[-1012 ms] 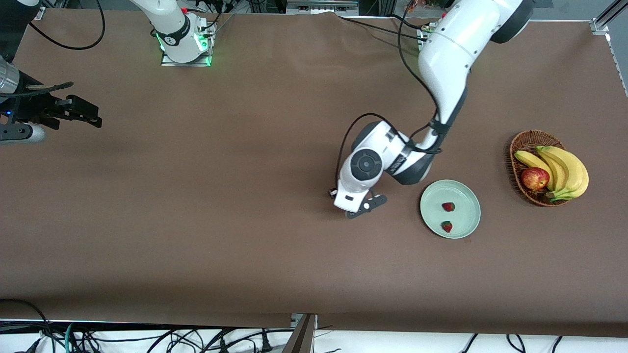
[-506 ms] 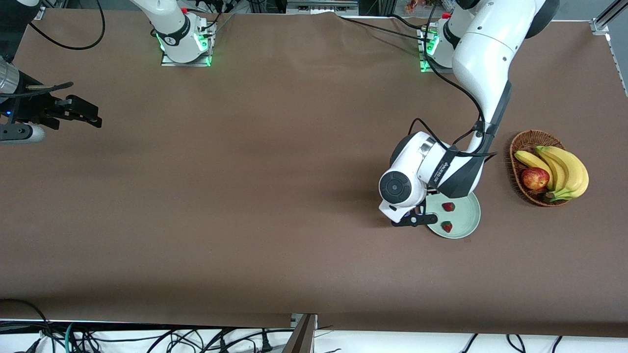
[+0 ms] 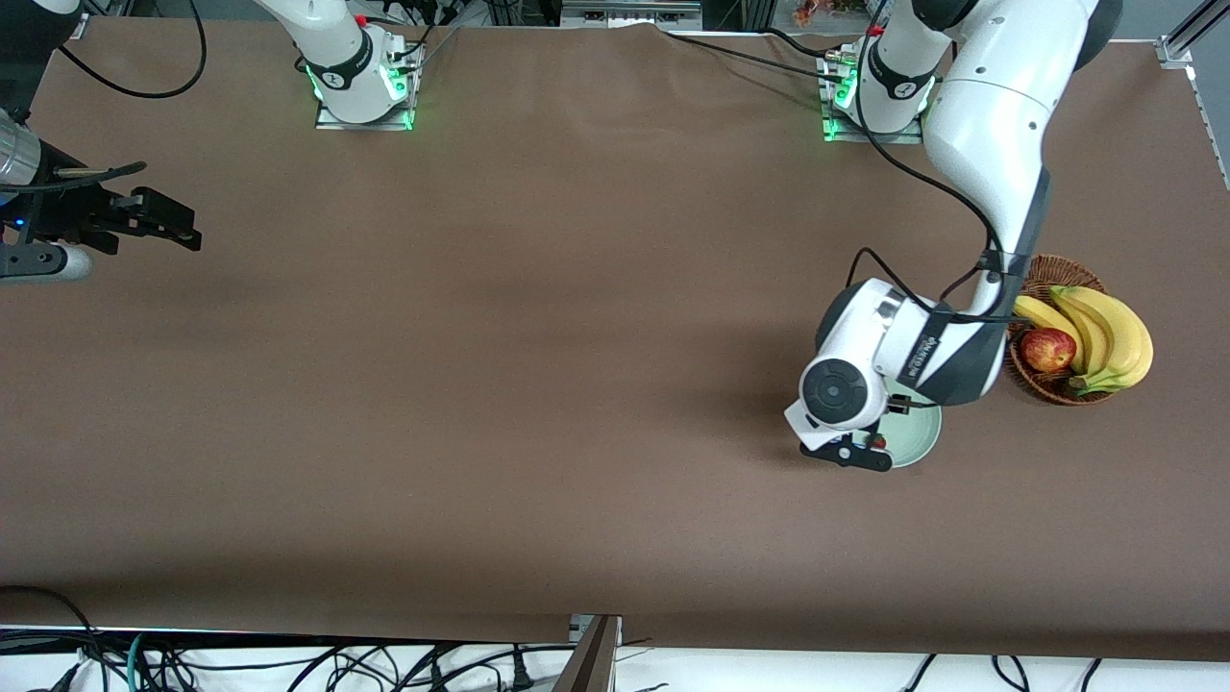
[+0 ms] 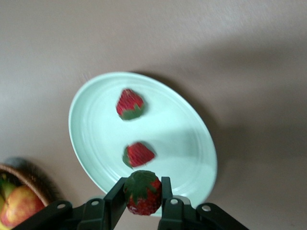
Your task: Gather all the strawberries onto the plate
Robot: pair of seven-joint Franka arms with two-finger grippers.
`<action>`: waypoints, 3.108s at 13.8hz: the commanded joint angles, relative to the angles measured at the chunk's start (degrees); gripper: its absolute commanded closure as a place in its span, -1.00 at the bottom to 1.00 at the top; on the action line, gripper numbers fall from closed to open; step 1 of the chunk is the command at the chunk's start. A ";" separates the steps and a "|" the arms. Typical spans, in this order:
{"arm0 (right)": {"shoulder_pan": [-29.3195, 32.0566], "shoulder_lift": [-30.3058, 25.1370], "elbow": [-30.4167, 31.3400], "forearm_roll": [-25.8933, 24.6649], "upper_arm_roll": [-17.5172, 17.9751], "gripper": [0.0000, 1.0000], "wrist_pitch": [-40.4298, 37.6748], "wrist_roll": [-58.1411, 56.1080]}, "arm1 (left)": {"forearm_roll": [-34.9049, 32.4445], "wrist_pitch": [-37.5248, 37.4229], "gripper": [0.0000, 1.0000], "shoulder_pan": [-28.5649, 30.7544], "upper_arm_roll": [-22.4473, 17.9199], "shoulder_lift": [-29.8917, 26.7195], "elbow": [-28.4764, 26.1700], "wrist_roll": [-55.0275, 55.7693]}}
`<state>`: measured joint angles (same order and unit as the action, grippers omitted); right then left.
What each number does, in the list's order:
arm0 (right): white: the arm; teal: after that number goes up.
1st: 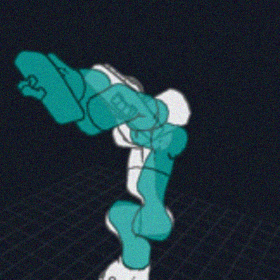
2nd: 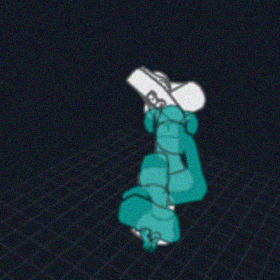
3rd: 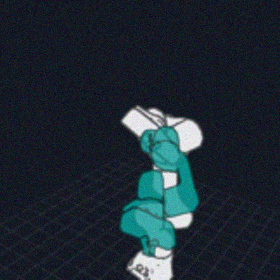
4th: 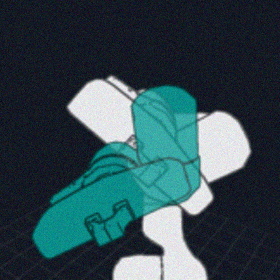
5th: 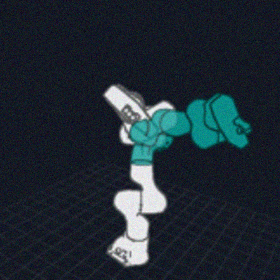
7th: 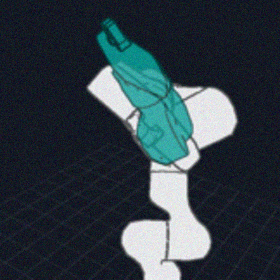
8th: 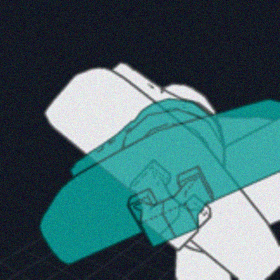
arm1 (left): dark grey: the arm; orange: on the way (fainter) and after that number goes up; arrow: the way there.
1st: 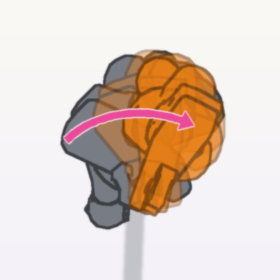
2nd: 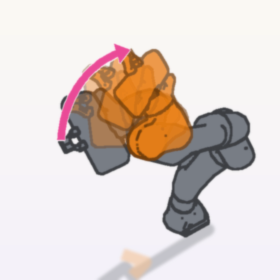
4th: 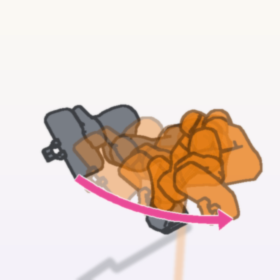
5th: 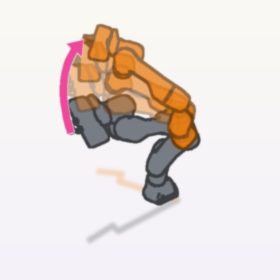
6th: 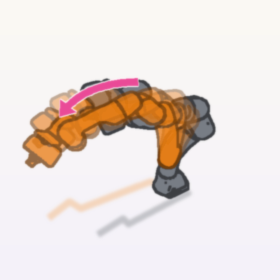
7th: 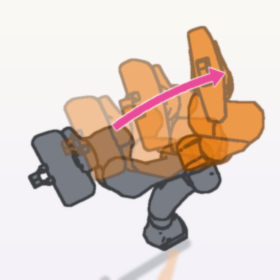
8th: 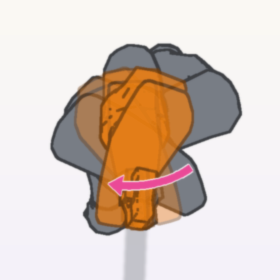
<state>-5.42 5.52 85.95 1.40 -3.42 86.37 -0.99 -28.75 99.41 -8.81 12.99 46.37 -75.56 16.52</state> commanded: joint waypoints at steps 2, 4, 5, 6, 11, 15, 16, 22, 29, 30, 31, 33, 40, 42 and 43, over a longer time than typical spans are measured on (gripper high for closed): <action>0.67 0.28 -0.96 0.27 0.61 -1.00 -0.68 -0.50 | -1.58 1.83 0.22 0.37 0.64 -0.23 -0.29 -2.46; 0.67 0.28 -0.96 0.27 0.61 -1.00 -0.68 -0.50 | -1.84 1.84 -1.00 0.11 0.29 -0.14 -0.11 -2.54; 0.67 0.28 -0.96 0.27 0.61 -1.00 -0.68 -0.50 | -1.84 1.84 -1.00 0.37 0.37 -0.22 -0.11 -2.55; 0.67 0.28 -0.96 0.27 0.61 -1.00 -0.68 -0.50 | -1.84 1.75 -1.00 0.46 0.37 -0.31 -0.11 -2.55; 0.59 0.28 -0.96 -0.16 0.61 -1.00 -0.68 -0.50 | -0.70 0.52 -1.00 0.81 0.90 -3.45 0.59 -2.28; 0.67 0.28 -0.96 -0.25 0.61 -1.00 -0.59 -0.50 | 10.96 -5.45 -1.00 3.42 0.63 -14.26 0.24 -2.28; 0.67 0.28 -0.96 -0.17 0.61 -1.00 -0.59 -0.41 | 13.86 -7.64 -1.00 5.53 1.07 -16.81 0.24 -2.63; 0.67 0.28 -0.96 -0.25 0.61 -1.00 -0.59 -0.41 | 23.02 -16.45 -1.00 11.69 1.08 -34.74 -6.41 -8.43; 0.76 0.19 -0.96 -0.17 0.61 -1.00 -0.59 -0.41 | 34.19 -4.50 -1.00 8.72 -11.40 -45.12 -21.12 -22.85; 0.76 0.28 -0.96 -0.25 0.61 -1.00 -0.59 -0.41 | 34.11 -4.41 -1.00 8.89 -11.75 -46.36 -21.12 -22.85; 0.76 0.28 -0.96 -0.25 0.61 -1.00 -0.59 -0.50 | 32.98 -4.58 -1.00 8.81 -11.84 -46.98 -20.95 -23.28; 0.76 0.19 -0.96 -0.25 0.61 -1.00 -0.59 -0.50 | 25.27 -3.19 -1.00 8.89 -8.53 -50.92 -26.18 -22.50; 0.76 0.28 -0.96 -0.34 0.61 -1.00 -0.51 -0.50 | 25.14 -2.73 -1.00 9.07 -6.31 -49.98 -24.38 -15.38; 0.85 0.28 -0.96 -0.34 0.61 -1.00 -0.51 -0.50 | 26.37 -2.74 -1.00 9.07 -6.66 -49.53 -24.02 -15.64; 0.85 0.28 -0.96 -0.34 0.61 -1.00 -0.42 -0.50 | 26.89 -2.74 -1.00 9.16 -6.83 -48.84 -23.15 -15.64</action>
<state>-5.38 5.58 85.81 1.33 -3.42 86.38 -0.99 -2.40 97.80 0.65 6.46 -4.40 -101.73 -0.02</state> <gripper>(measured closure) 0.000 0.000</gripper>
